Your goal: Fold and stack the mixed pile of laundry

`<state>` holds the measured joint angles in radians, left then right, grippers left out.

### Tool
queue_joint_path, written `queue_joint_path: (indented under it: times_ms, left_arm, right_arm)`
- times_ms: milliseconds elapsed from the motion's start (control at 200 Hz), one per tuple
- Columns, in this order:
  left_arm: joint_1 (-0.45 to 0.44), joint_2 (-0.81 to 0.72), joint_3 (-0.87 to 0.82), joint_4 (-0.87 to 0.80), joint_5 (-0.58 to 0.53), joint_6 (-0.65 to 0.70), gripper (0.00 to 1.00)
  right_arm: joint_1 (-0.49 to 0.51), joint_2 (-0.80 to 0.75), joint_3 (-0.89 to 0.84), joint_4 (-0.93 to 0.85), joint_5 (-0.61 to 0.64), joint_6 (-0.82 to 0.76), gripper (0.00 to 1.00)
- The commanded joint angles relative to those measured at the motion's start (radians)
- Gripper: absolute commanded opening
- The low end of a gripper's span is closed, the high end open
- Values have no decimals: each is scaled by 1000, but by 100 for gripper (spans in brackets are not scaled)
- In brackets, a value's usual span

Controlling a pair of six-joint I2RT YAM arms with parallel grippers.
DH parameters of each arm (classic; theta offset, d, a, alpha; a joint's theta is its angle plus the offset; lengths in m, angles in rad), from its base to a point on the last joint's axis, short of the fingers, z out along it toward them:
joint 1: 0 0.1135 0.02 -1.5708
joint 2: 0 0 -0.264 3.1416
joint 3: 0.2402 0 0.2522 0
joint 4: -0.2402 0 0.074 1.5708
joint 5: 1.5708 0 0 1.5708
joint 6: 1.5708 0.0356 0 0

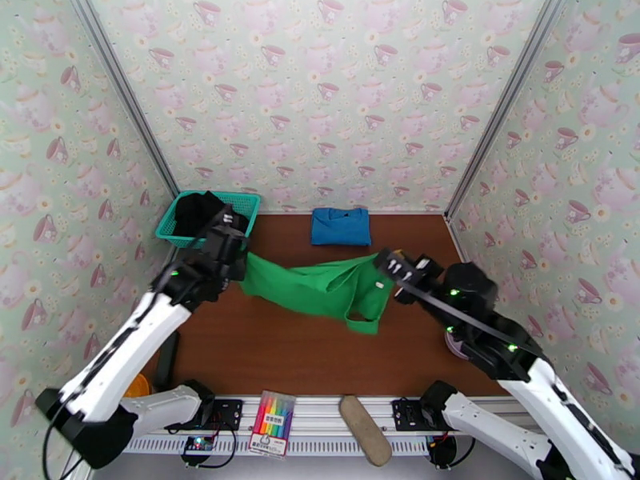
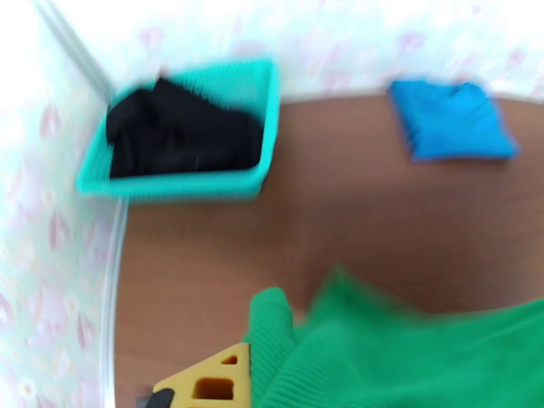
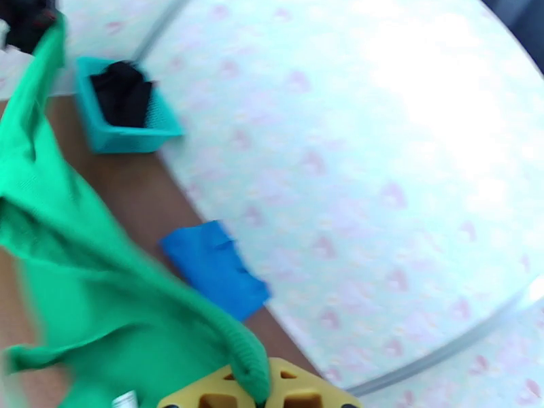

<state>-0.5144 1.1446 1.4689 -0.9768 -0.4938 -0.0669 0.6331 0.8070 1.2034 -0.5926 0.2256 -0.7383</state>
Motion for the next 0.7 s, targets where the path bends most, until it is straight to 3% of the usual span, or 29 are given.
queue_joint_path:
  times_ms: [0,135,280,456,696]
  left_arm:
    - [-8,-34,117,-85,82,151,0]
    - [-7,-32,191,-47,77,249,0]
    - [0,66,243,12,79,331,0]
    - [47,292,347,100,106,397,0]
    - [134,636,720,130,111,428,0]
  right_arm:
    - [-65,59,63,-53,-3,-17,0]
    - [-161,161,119,-29,-63,-18,0]
    - [-255,263,129,44,-154,-4,0]
    - [-367,442,227,96,-289,15,0]
    - [-474,683,477,133,-360,46,0]
